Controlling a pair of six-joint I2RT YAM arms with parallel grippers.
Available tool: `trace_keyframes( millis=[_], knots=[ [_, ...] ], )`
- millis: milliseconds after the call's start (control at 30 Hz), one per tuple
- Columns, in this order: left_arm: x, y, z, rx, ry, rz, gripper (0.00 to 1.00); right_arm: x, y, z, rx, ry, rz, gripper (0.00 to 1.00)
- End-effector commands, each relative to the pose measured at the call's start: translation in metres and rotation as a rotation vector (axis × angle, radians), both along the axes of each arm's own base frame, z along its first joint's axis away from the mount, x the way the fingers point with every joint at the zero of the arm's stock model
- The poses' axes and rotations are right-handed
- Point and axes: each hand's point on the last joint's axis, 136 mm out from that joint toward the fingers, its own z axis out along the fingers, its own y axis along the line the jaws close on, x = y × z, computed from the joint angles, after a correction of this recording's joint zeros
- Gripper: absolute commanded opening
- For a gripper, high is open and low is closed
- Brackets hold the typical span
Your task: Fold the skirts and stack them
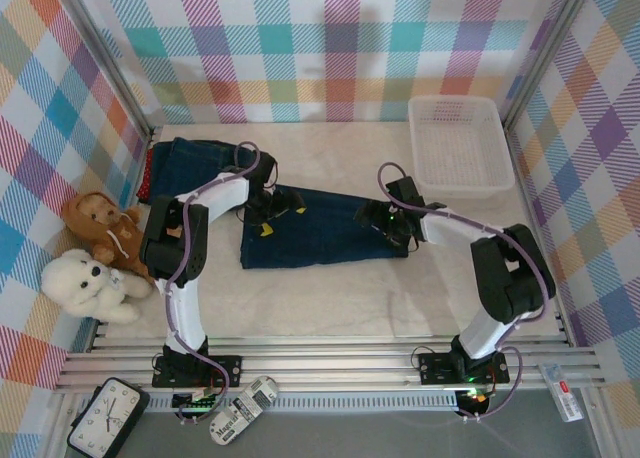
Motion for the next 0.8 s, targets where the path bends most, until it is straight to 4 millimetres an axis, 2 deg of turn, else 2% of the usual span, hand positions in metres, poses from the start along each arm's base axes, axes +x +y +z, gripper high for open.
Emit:
trace_keyframes(
  millis=[0, 100, 200, 267, 400, 533, 633, 767],
  knots=[
    [-0.007, 0.007, 0.033, 0.042, -0.046, -0.049, 1.0, -0.038, -0.013, -0.013, -0.004, 0.15, -0.11, 0.99],
    [-0.016, 0.008, 0.061, 0.039, -0.083, -0.025, 1.0, -0.027, -0.016, 0.005, -0.022, 0.054, -0.098, 0.99],
    [-0.031, 0.002, 0.062, -0.028, -0.07, 0.025, 1.0, -0.015, 0.003, 0.019, 0.032, 0.009, -0.012, 0.99],
    [-0.037, 0.004, 0.048, -0.043, -0.061, 0.059, 1.0, -0.006, 0.013, 0.018, 0.051, 0.005, 0.028, 0.99],
    [-0.05, 0.04, 0.005, 0.136, -0.001, 0.111, 1.0, 0.01, 0.013, 0.002, -0.012, 0.03, 0.016, 0.99],
    [-0.065, 0.069, -0.027, 0.28, 0.053, 0.109, 1.0, 0.01, -0.013, -0.015, -0.137, 0.072, -0.077, 0.99],
    [-0.074, 0.085, -0.039, 0.362, 0.071, 0.097, 1.0, 0.003, -0.035, -0.025, -0.207, 0.096, -0.12, 0.99],
    [-0.077, 0.087, -0.038, 0.384, 0.062, 0.06, 1.0, -0.002, -0.051, -0.027, -0.218, 0.103, -0.125, 0.99]
  ],
)
